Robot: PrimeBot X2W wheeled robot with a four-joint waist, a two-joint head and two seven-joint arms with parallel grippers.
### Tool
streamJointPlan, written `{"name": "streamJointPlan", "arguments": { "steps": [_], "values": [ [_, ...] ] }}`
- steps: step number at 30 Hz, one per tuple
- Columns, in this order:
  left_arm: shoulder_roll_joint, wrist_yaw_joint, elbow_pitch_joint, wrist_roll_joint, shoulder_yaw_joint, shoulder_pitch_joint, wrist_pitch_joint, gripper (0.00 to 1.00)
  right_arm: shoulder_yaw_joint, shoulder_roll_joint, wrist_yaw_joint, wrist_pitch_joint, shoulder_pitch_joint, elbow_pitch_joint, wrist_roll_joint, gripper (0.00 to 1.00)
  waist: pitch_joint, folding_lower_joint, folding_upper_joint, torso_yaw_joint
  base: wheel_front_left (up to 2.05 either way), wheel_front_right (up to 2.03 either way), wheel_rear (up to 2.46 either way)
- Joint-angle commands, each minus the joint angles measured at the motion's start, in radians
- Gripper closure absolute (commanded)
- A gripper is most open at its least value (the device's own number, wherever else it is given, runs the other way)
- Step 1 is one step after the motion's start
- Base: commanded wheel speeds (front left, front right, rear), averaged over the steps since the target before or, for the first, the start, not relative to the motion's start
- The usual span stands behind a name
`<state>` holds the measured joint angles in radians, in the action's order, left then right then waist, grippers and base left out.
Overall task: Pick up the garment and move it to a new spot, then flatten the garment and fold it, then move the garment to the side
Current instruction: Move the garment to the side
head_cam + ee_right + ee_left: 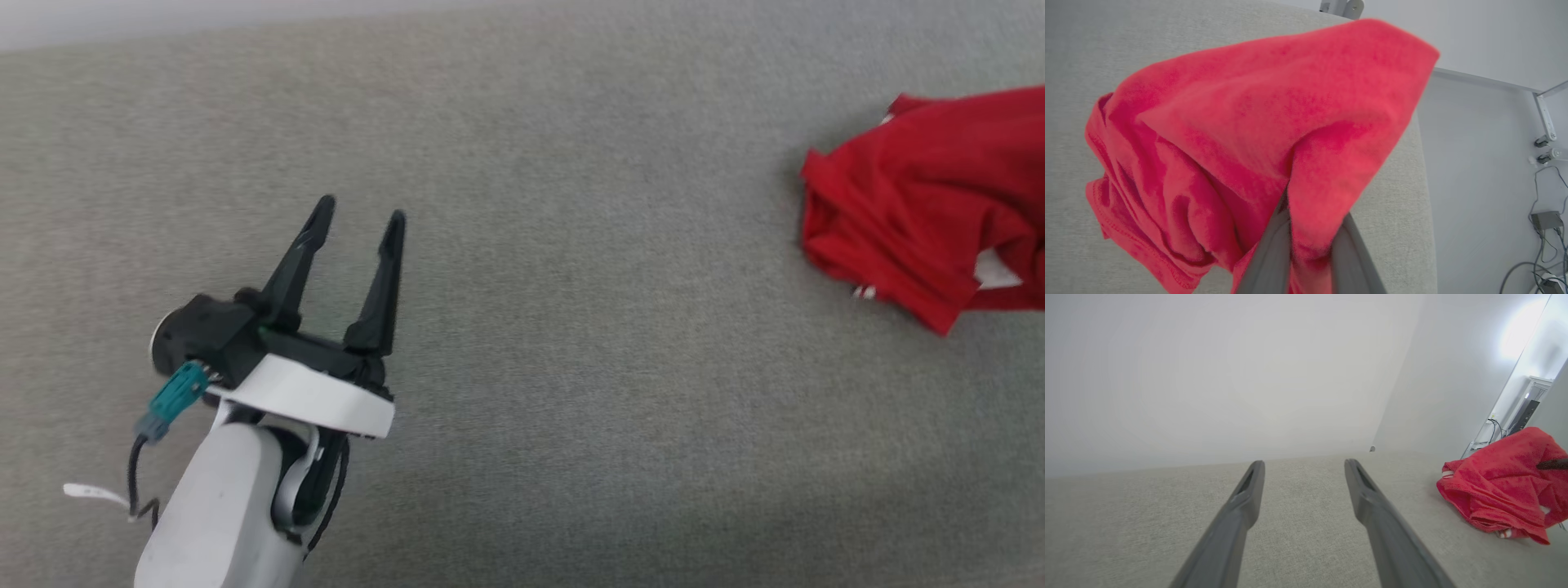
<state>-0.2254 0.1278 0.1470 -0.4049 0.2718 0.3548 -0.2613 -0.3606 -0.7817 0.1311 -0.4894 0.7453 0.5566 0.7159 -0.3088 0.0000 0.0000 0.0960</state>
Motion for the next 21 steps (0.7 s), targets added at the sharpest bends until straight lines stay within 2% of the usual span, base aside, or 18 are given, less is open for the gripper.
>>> {"name": "streamJointPlan", "arguments": {
  "steps": [1, 10, 15, 21],
  "values": [
    [-0.007, 0.003, 0.004, -0.001, 0.016, 0.028, -0.005, 0.0, -0.007, -0.006, -0.001, 0.024, 0.029, 0.018, -0.009, 1.0, -0.034, 0.0, 0.0, 0.032, 0.0, 0.0, 0.0],
    [-0.016, 0.003, 0.02, -0.004, 0.092, 0.131, -0.005, 0.0, -0.087, -0.045, -0.001, 0.152, 0.139, 0.151, -0.086, 1.0, -0.105, 0.0, 0.0, 0.073, 0.0, 0.0, 0.0],
    [-0.01, 0.003, 0.024, -0.003, 0.119, 0.169, -0.005, 0.0, -0.143, -0.073, -0.001, 0.243, 0.199, 0.243, -0.158, 1.0, -0.138, 0.0, 0.0, 0.067, 0.0, 0.0, 0.0],
    [-0.009, 0.003, 0.024, -0.009, 0.137, 0.197, -0.005, 0.0, -0.195, -0.071, -0.001, 0.316, 0.273, 0.377, -0.248, 1.0, -0.171, 0.0, 0.0, 0.044, 0.0, 0.0, 0.0]
  ]
}}
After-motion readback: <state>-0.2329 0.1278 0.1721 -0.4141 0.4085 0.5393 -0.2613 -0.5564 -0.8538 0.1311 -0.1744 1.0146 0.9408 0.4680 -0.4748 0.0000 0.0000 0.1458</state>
